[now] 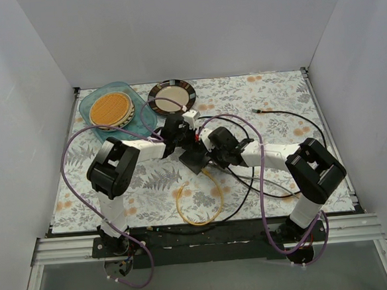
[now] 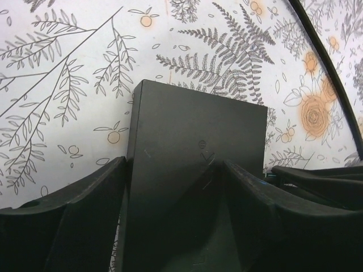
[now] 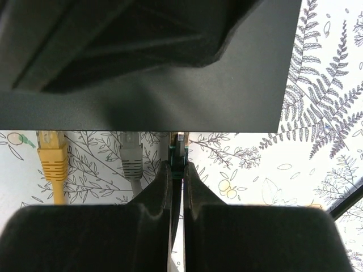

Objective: Insert the plug into the switch port

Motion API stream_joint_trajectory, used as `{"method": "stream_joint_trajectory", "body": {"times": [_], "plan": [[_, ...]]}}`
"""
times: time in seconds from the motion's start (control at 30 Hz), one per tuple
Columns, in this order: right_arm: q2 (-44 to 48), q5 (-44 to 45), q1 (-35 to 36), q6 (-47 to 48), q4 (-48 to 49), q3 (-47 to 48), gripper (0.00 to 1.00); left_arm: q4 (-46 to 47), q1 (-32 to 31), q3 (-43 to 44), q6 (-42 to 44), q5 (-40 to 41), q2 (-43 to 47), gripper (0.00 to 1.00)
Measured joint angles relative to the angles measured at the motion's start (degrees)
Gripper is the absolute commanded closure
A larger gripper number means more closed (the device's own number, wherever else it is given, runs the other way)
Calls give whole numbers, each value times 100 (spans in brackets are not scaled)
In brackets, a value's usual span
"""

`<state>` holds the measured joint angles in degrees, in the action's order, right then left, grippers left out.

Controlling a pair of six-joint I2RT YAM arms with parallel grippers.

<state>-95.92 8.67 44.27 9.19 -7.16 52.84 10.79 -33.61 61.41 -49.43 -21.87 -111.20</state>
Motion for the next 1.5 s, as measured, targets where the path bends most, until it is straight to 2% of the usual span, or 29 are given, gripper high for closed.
{"method": "stream_joint_trajectory", "body": {"times": [0.23,0.37,0.4,0.47,0.63,0.87,1.03,1.13,1.17,1.23,1.27,1.4,1.5], "plan": [[42,-28,-4,-26,280,-26,99,208,254,-295,-828,42,186,19],[254,-140,4,-59,925,-140,91,9,568,-382,-1268,-42,358,8],[326,-162,15,-79,1054,-164,84,-76,610,-380,-1351,-26,398,8],[442,-201,57,-175,1180,-210,80,-286,649,-361,-1532,26,494,6],[544,-125,70,-380,1231,-212,76,-949,638,-37,-1727,227,566,6],[555,136,70,-660,1303,-326,69,-1360,588,13,-1967,273,577,6],[610,352,59,-776,1364,-372,61,-1543,540,7,-2009,350,754,5],[612,485,44,-793,1320,-372,52,-1648,540,9,-2002,470,944,3],[623,529,44,-802,1300,-372,42,-1683,542,9,-1998,527,1016,2],[691,588,44,-824,1241,-374,32,-1770,551,9,-1980,651,1217,2],[772,616,44,-831,1198,-380,24,-1821,564,9,-1974,715,1351,2],[1327,647,42,-839,1132,-400,12,-1926,634,9,-1904,957,2028,2],[1655,671,42,-841,1169,-400,9,-1978,706,9,-1858,1152,2568,2]]}}
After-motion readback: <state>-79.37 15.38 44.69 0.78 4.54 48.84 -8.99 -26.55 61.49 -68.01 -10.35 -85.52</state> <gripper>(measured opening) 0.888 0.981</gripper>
